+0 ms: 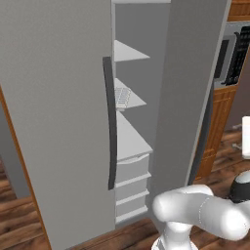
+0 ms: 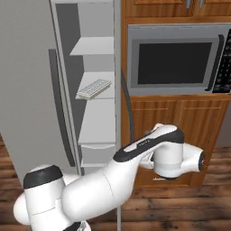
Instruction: The ice cube tray has been filled with water. Take the tray and place it in the freezer to make ice. Close the freezer door after placing the tray.
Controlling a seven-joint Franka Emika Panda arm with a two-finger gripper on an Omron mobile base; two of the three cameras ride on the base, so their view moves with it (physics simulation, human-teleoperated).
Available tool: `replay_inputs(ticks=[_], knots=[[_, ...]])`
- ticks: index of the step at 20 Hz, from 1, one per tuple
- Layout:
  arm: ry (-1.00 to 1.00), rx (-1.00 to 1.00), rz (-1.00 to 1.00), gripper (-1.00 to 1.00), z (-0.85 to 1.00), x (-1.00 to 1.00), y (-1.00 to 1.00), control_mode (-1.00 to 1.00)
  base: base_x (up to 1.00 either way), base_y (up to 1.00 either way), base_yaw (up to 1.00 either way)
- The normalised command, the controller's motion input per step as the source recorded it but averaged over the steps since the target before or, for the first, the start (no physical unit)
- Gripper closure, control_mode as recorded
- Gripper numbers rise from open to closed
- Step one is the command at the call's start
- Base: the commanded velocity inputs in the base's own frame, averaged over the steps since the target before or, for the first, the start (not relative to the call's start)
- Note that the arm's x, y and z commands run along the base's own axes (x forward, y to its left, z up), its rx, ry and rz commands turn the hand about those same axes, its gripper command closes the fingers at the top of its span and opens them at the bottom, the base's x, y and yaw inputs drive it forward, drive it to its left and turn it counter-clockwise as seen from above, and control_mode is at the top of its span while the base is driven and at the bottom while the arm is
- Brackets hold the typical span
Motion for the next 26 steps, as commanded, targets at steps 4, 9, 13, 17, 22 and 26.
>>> replay_inputs(ticks=[4, 9, 13, 17, 22, 26], knots=[[0.09, 0.15, 0.05, -1.0, -0.23, 0.18, -0.28, -1.0, 0.0, 0.0, 0.0], [0.06, 0.06, 0.1, -1.0, -0.46, 0.34, -0.1, -1.0, 0.0, 0.0, 0.0], [0.0, 0.0, 0.11, -1.0, -0.55, 0.36, 0.0, -1.0, 0.0, 0.0, 0.0], [-0.03, 0.0, 0.14, -1.0, -0.49, 0.16, 0.0, -1.0, 0.0, 0.0, 0.0], [-0.14, 0.0, 0.12, -1.0, -0.33, 0.03, 0.0, -1.0, 0.0, 0.0, 0.0], [-0.01, 0.0, 0.07, -1.0, -0.23, 0.16, 0.03, -1.0, 0.0, 0.0, 0.0]])
